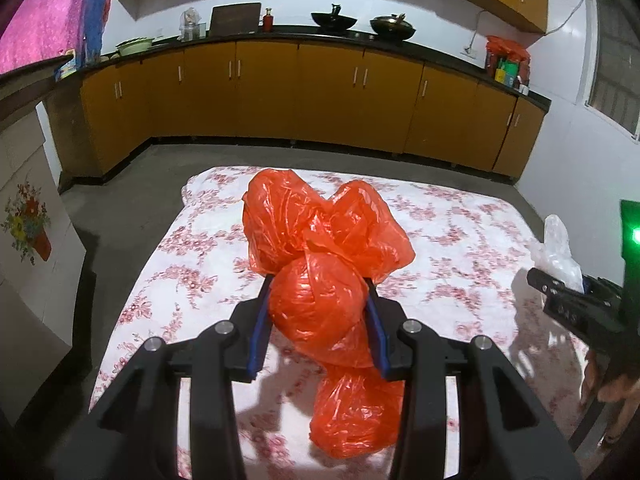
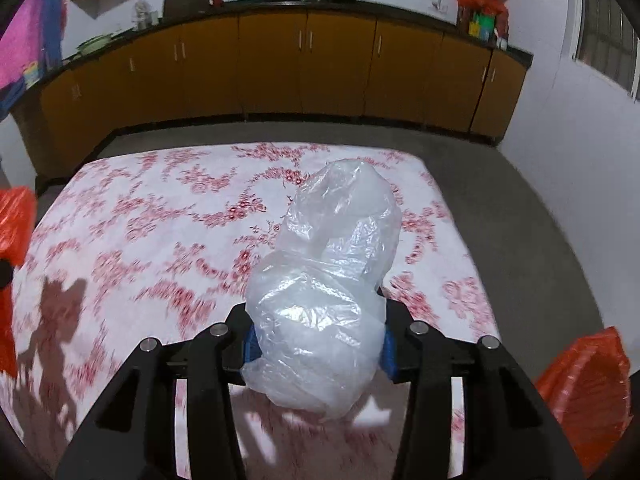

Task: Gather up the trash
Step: 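Carry the red bags and white bag over the basket with both tools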

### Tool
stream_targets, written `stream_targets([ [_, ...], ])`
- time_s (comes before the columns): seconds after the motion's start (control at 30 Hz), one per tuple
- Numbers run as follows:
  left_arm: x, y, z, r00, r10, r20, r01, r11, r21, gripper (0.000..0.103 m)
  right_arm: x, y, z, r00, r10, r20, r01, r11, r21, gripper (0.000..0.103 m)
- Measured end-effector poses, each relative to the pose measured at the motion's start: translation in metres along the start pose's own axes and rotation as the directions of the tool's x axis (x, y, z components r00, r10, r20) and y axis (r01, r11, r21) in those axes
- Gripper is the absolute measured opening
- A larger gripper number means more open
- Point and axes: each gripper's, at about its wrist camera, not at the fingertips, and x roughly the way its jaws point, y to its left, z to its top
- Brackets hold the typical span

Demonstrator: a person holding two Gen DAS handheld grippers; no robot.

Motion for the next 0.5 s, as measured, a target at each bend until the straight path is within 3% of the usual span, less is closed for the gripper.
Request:
stream_targets([
  [0.5, -0.061, -0.047, -0.004, 0.995, -0.091, 0.038, 0.088, 0.994, 0.068, 0.041, -0.098, -0.024, -0.011, 0.992, 0.005, 0.123, -0.009, 0.999, 0.032, 0.046],
])
